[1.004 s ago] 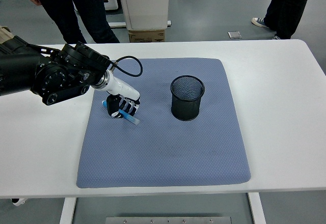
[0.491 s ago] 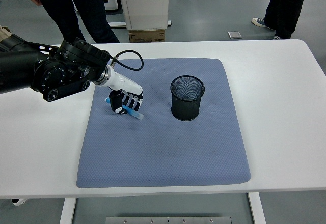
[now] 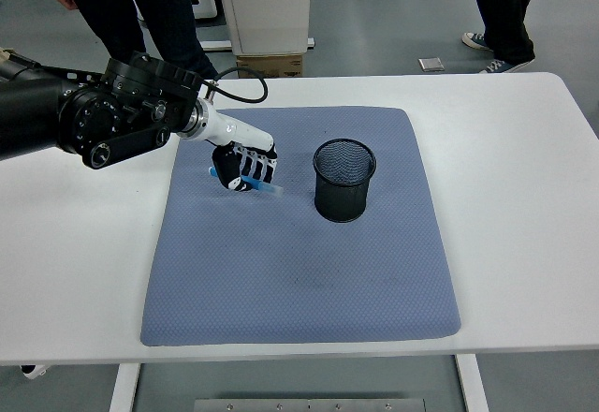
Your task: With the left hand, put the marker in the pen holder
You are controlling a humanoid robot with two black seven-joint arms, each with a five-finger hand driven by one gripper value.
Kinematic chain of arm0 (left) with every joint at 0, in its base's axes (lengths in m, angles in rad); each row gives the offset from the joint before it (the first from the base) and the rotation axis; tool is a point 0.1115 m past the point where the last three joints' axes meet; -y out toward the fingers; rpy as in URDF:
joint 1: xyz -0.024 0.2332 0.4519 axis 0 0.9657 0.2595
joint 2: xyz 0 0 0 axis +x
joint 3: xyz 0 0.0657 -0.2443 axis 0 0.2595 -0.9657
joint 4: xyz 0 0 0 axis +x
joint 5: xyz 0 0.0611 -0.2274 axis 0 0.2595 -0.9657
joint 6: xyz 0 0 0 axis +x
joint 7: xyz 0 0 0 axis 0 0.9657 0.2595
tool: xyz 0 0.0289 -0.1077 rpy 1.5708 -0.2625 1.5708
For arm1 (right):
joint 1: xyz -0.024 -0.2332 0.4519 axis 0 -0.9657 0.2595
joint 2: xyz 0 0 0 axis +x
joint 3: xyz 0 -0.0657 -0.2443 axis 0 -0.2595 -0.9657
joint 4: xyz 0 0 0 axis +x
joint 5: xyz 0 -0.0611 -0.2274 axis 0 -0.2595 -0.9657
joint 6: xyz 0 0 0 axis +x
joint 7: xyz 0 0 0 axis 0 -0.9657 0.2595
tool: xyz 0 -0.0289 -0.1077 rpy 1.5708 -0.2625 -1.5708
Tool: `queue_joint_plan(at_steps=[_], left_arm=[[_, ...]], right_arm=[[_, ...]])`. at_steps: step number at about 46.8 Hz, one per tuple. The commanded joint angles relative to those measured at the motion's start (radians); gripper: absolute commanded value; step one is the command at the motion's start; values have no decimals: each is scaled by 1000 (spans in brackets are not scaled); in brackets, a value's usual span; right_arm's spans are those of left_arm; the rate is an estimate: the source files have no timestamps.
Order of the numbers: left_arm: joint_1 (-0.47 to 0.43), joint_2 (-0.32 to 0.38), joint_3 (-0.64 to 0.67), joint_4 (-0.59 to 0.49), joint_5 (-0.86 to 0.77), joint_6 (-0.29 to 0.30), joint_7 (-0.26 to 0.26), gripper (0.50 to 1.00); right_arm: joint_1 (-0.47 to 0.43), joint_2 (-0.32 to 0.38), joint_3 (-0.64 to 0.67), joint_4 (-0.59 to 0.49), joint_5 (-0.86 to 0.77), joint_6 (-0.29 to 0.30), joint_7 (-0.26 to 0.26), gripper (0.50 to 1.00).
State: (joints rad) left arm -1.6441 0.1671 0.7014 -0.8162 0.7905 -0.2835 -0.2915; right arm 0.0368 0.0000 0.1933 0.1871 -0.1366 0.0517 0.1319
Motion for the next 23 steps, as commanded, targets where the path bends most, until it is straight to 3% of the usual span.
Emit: queue_joint_plan(at_steps=[1, 23], left_arm=[[-6, 0, -2, 2, -31, 0, 0, 500], [-28, 2, -92, 3, -146, 1, 2, 500]], right_arm=[[0, 0, 0, 0, 0, -1, 0, 1000], [0, 0, 0, 0, 0, 0, 0, 1000]])
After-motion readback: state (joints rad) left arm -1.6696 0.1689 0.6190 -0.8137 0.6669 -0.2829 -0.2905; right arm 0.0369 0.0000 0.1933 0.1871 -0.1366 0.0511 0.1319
